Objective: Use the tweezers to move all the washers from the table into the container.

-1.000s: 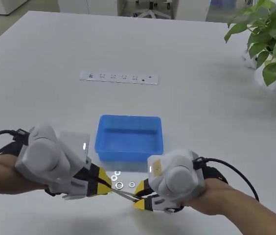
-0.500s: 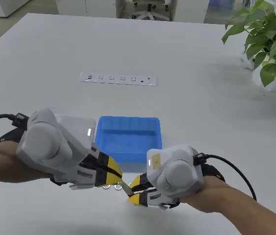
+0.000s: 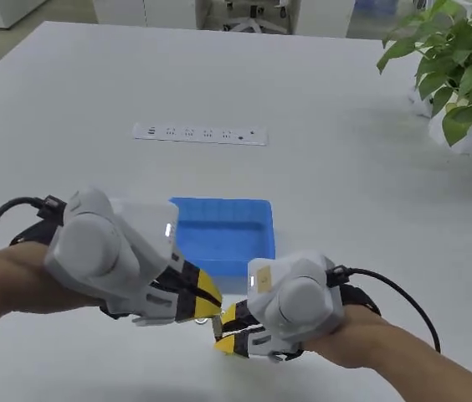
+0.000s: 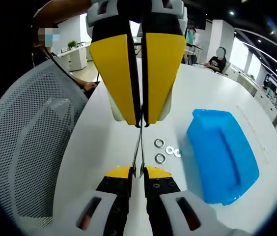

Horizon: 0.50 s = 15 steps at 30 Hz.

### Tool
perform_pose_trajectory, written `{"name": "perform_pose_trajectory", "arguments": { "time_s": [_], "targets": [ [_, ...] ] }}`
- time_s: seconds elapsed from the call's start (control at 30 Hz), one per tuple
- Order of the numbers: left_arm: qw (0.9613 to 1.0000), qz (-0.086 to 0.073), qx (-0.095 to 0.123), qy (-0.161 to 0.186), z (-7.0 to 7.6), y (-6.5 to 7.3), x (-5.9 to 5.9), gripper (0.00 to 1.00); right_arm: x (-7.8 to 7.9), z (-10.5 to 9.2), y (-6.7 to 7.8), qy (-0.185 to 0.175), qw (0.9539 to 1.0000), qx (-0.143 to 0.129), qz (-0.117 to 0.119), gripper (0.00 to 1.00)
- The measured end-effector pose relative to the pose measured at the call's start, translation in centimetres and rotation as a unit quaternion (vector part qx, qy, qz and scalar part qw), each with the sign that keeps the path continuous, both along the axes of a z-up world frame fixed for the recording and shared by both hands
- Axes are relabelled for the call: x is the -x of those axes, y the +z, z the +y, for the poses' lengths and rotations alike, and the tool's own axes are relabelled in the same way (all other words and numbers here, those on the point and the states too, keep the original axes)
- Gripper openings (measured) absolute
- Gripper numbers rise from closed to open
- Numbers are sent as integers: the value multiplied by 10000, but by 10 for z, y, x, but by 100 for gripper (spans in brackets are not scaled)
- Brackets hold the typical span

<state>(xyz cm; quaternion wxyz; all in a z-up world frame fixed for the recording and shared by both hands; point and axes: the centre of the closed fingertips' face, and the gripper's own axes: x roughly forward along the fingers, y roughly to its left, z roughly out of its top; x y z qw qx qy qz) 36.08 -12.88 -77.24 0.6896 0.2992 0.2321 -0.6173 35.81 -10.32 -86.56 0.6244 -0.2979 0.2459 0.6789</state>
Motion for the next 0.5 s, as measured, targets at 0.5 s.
{"name": "perform_pose_trajectory", "arguments": {
  "time_s": [0.5],
  "targets": [
    [9999,56,113,-44,-6,-5,-3,7,-1,-2,0,-27,10000,-21,2,11]
  ]
}}
